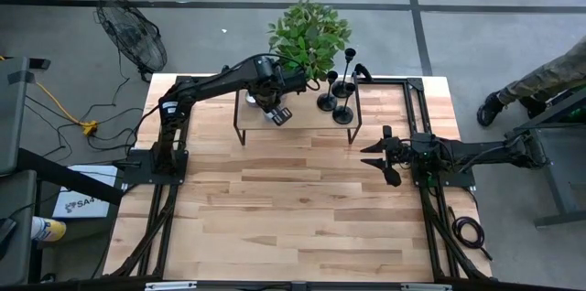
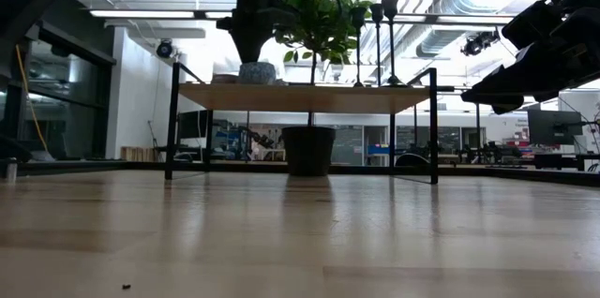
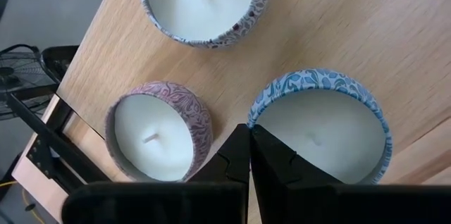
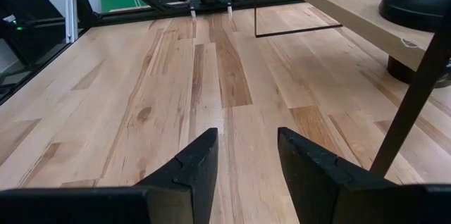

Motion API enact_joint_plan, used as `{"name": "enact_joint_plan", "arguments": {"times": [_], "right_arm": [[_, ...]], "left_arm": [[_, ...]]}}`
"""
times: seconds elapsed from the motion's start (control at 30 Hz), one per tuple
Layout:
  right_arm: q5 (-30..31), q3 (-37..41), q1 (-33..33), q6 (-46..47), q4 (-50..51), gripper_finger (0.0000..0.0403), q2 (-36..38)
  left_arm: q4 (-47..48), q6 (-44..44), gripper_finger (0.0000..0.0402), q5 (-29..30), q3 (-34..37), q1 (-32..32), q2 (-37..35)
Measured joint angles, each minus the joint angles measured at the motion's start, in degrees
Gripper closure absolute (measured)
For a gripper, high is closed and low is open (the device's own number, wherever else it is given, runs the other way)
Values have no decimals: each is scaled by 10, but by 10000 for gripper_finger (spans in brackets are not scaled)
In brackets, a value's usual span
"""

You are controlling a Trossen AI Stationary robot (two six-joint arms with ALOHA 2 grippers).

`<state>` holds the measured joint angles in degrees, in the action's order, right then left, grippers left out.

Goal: Pick & Place candle stick holders
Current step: Put the blue scented candle on the shelf

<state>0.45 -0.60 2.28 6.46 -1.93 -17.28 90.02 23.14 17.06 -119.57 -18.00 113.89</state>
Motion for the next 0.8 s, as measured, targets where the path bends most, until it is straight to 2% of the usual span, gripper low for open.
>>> {"name": "enact_joint_plan", "arguments": {"times": [0.67, 0.8], "right_arm": [[0, 0, 0, 1, 0, 261, 0], [0, 0, 0, 1, 0, 261, 0]], "left_arm": [[0, 32, 401, -7, 8, 0, 0], [0, 28, 401, 17, 19, 0, 0]]}}
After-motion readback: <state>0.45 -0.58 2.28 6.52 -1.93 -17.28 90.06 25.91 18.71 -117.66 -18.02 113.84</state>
